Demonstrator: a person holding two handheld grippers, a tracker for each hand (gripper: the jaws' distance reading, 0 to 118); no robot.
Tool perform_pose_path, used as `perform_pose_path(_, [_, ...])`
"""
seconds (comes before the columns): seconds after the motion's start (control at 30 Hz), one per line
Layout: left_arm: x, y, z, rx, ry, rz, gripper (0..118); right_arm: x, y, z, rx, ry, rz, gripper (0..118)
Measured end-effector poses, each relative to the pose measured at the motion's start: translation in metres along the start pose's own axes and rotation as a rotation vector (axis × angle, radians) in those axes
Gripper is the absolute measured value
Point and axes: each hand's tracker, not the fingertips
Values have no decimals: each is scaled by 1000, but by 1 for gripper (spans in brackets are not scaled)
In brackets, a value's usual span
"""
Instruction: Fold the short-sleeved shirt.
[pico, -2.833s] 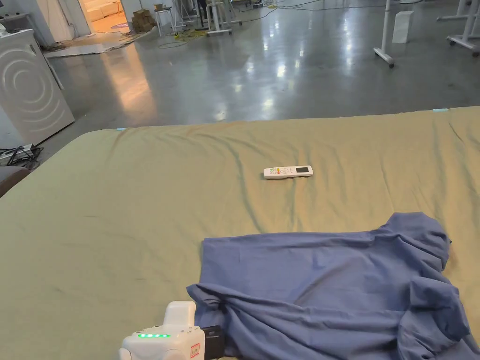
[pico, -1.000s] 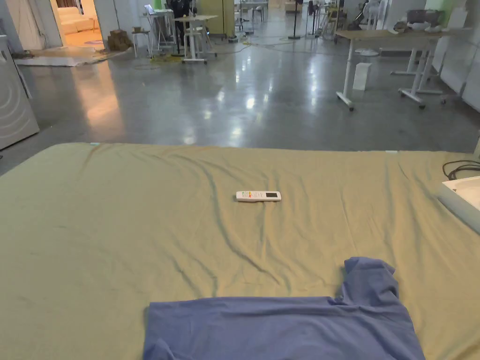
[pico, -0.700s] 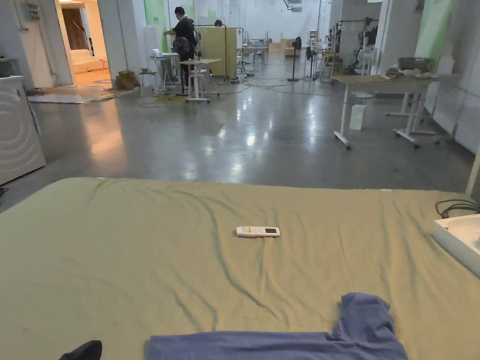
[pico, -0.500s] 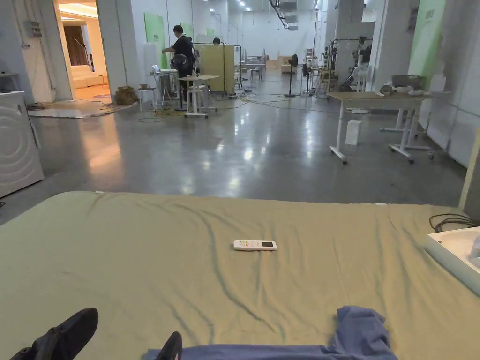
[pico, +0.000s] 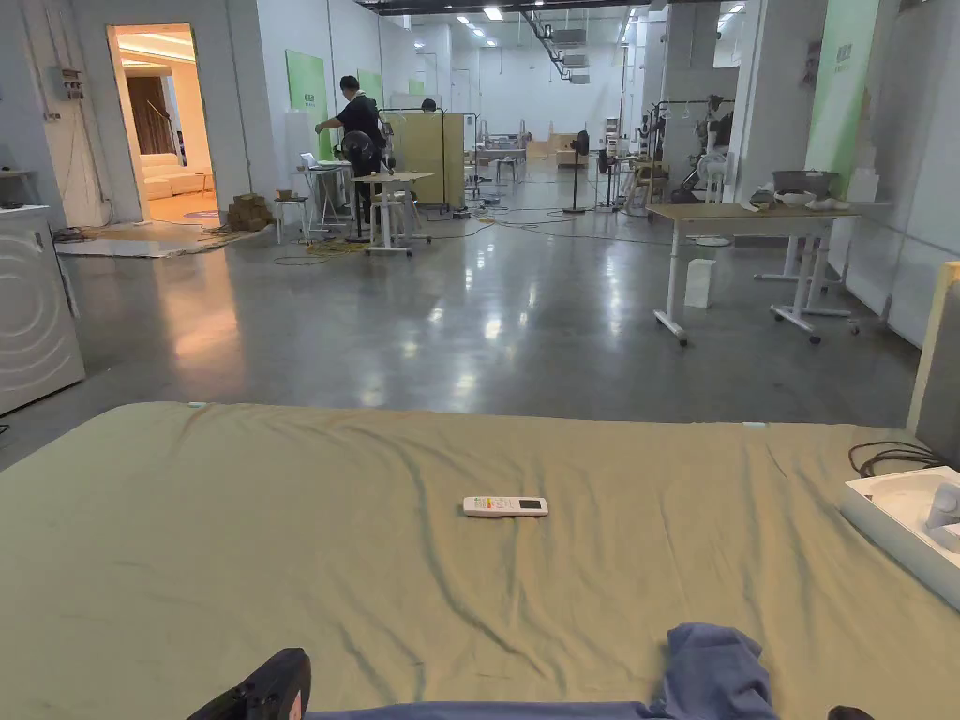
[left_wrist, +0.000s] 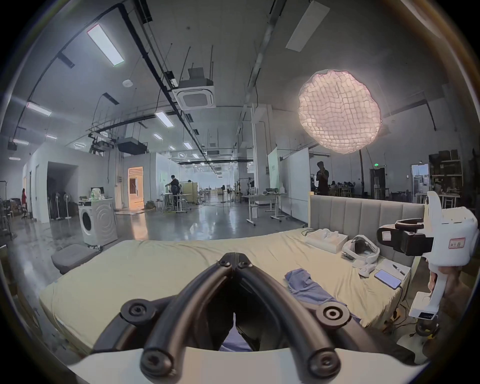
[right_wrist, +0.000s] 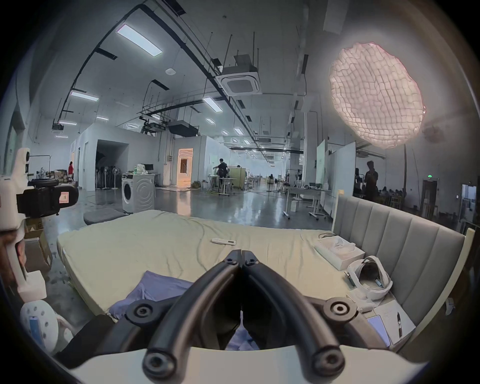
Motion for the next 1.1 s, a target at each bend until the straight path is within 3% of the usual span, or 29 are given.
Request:
perform_pose_path(0.47, [-19,-9,-18,-97,36,28,1,6,-3,-8,-38,0,-63,0])
perform_pose_path(0.57, [-37,-15,-31,-116,13,145,1,8,-9,-13,-55,6,-81,0])
perform_pose_path(0.87, [-100,-61,-147,-387,33,262,6,21,-46,-47,-212,22,-150,0])
perform_pose_path(0.9, [-108,-70,-167,-428,32,273,12,22,-50,-49,-216,13,-142,0])
perform_pose_path(0.93, [-118,-81,-192,-471,66,278,28,24,-55,-52,-232,7,-138,0])
perform_pose_path(0.97, [-128,-93,-217,-539,72,271,53,26,-60,-55,-255,8,-142,0])
perform_pose_path(1.03, [-142,-119,-263,-645,81,255,93,32,-69,-60,-295,10,-162,0])
perform_pose_path(1.07, [-150,-137,-286,-704,47,237,103,34,-76,-64,-338,18,-178,0])
perform_pose_path(1.1, [-156,-150,-307,-775,47,248,103,36,-83,-68,-372,24,-193,0])
